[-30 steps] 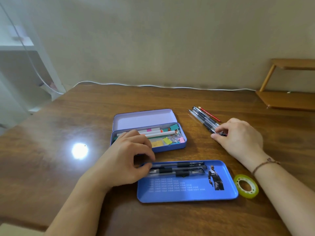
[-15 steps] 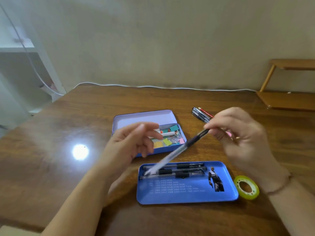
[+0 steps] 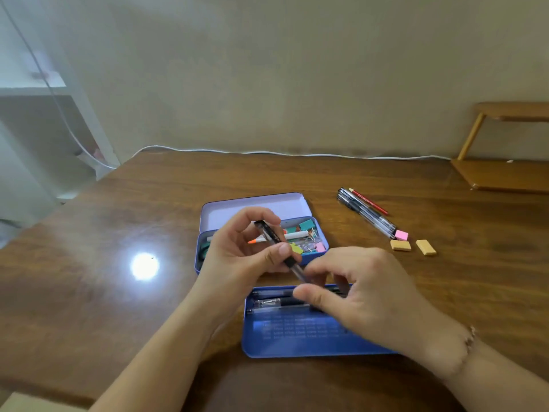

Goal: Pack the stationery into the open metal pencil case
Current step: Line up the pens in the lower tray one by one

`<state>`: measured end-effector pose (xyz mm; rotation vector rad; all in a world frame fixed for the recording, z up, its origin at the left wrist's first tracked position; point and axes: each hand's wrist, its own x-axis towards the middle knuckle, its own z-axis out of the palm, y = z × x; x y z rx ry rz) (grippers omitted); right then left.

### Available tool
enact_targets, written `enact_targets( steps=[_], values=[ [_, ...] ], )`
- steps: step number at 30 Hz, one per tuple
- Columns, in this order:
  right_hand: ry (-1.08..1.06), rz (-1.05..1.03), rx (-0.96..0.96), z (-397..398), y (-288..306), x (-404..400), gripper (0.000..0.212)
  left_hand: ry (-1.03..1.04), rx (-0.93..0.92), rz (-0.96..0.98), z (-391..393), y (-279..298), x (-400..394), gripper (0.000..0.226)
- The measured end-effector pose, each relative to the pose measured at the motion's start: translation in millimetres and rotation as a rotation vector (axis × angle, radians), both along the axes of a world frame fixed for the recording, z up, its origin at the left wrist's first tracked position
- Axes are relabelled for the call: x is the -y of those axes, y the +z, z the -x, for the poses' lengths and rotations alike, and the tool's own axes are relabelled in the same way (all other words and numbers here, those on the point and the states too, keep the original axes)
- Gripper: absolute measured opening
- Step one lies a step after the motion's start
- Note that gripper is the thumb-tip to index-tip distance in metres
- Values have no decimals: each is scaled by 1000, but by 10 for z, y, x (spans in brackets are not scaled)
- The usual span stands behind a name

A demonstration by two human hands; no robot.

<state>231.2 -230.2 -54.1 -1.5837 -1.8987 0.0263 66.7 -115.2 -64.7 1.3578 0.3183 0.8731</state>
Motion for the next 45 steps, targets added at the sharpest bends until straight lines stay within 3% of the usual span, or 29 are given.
enact_targets(
  steps=[4, 9, 12, 15, 20, 30, 39, 45],
  values=[
    [-60, 151, -23, -50, 36, 32, 26, 137, -102, -221, 39, -49, -25, 21],
    [-4, 273, 242, -204, 2, 128, 28, 226, -350, -679, 262, -86, -185, 6],
    [9, 241, 420, -139, -76, 106, 22, 149, -598, -1006, 298, -115, -270, 19],
    [-4, 211, 437, -97, -105, 89, 26, 60, -701, -1130, 283, -138, -279, 18],
    [-45, 263, 386, -88, -127, 64, 27, 83, -694, -1171, 297, -128, -285, 9],
    [-50, 312, 309, -61, -168, 38, 31, 13, -730, -1146, 312, -84, -236, 12],
    [-68, 288, 302, -58, -172, 29, 34, 13, -798, -1121, 322, -76, -219, 34],
    [-68, 314, 283, -54, -182, 25, 35, -16, -805, -1083, 324, -76, -226, 32]
  ],
)
